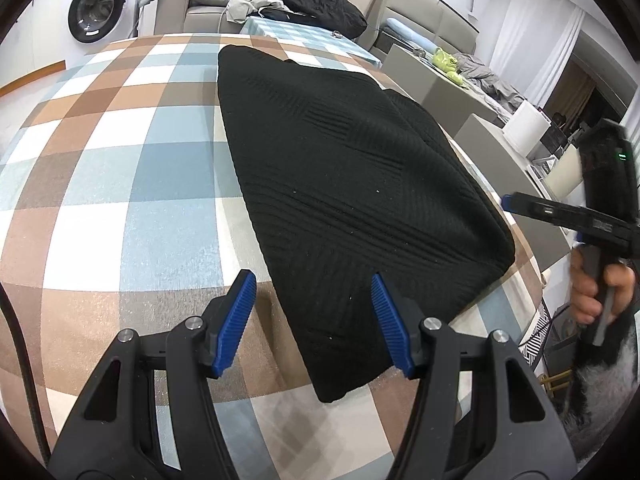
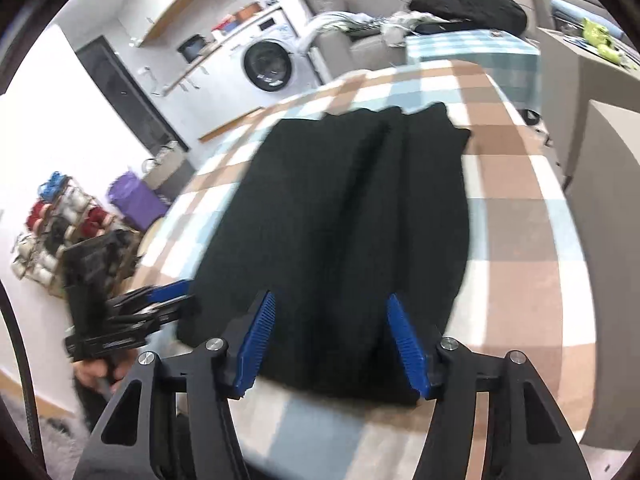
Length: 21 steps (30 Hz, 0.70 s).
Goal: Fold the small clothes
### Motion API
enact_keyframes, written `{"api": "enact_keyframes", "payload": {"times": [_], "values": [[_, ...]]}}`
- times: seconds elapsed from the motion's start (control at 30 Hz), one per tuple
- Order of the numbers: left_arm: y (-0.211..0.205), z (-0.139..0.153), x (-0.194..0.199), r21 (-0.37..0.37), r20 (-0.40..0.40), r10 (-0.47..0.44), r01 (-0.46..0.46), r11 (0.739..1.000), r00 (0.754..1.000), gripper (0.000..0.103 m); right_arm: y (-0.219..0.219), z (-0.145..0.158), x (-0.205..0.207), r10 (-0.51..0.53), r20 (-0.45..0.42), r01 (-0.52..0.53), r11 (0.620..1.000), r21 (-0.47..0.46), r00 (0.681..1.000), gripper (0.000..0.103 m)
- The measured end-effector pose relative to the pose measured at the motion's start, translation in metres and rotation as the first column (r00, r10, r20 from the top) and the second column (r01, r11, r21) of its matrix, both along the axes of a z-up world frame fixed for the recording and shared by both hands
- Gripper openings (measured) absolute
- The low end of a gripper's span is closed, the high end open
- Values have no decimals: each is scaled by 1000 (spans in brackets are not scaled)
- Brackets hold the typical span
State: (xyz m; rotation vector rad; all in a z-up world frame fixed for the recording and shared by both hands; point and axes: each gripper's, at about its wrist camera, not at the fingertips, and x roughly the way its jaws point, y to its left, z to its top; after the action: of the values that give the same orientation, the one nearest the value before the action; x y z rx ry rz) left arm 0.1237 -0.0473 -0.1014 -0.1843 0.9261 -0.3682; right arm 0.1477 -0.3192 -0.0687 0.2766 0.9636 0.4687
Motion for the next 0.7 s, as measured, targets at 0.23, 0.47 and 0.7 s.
{"api": "enact_keyframes", "payload": {"times": [0.23, 0.47, 0.7], "values": [[1, -2, -1, 6, -7, 2, -2, 1000, 1000, 57, 10, -24, 47, 93, -50, -84, 986, 146, 994, 60], [4, -3, 3, 2, -12, 12, -12, 1000, 1000, 57, 20, -29, 86, 111, -63, -102, 986, 133, 992, 59], [11, 2, 6, -15, -12, 34, -34, 999, 999, 57, 49, -14, 86, 152, 44, -151, 988, -18, 987, 12]]}}
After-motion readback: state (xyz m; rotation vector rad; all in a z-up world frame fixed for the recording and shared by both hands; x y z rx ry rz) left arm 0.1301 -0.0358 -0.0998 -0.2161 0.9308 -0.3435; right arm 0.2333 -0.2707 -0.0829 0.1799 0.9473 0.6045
